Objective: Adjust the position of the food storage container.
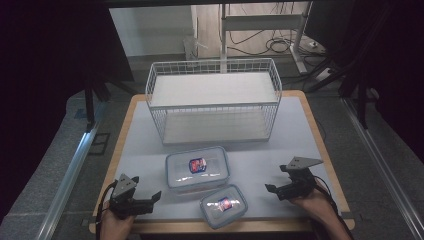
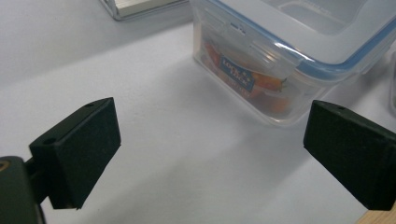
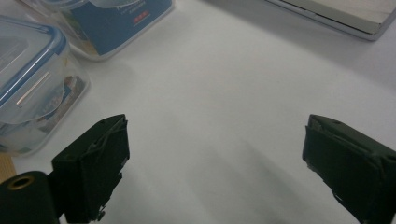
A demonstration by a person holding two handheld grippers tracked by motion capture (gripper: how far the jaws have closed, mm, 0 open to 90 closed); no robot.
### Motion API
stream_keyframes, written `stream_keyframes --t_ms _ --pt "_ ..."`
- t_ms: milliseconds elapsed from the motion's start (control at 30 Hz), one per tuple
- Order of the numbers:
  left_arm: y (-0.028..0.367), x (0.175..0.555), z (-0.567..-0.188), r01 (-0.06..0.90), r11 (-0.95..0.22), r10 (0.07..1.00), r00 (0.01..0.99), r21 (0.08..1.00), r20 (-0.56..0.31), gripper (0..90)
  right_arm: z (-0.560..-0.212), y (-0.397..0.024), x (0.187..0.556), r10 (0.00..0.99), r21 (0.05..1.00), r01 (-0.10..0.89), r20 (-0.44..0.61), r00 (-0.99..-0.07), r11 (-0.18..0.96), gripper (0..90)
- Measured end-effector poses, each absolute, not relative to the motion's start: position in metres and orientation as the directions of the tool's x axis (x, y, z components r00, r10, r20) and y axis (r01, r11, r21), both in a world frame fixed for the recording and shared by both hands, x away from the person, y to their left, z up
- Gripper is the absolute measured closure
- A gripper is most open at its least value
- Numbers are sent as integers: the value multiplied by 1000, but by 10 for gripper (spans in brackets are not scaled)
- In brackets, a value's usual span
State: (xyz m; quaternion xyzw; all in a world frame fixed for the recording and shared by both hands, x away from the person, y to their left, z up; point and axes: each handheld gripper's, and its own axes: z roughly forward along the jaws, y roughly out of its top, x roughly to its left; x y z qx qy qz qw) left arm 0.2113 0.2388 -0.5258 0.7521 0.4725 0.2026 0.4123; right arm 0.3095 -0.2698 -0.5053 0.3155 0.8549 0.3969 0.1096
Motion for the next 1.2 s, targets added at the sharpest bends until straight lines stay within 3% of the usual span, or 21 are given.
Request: stream_keyframes --t_ms 400,567,1033,1167,1200 --pt "240 213 -528 568 -186 850 502 802 -159 18 -502 -266 307 605 760 422 49 -795 494 90" --pt "239 210 -526 568 -205 845 514 797 -149 48 -504 -266 308 611 745 438 52 -790 503 90" --pt "221 191 -513 545 -247 771 611 801 -178 393 -505 -263 307 617 747 446 62 -785 493 90" --pt "209 185 -513 548 -277 728 656 789 -200 653 -505 -261 307 619 745 445 56 -784 497 90" --pt "206 184 -513 543 -285 719 666 790 -198 653 -505 -261 307 619 746 443 53 -784 498 90"
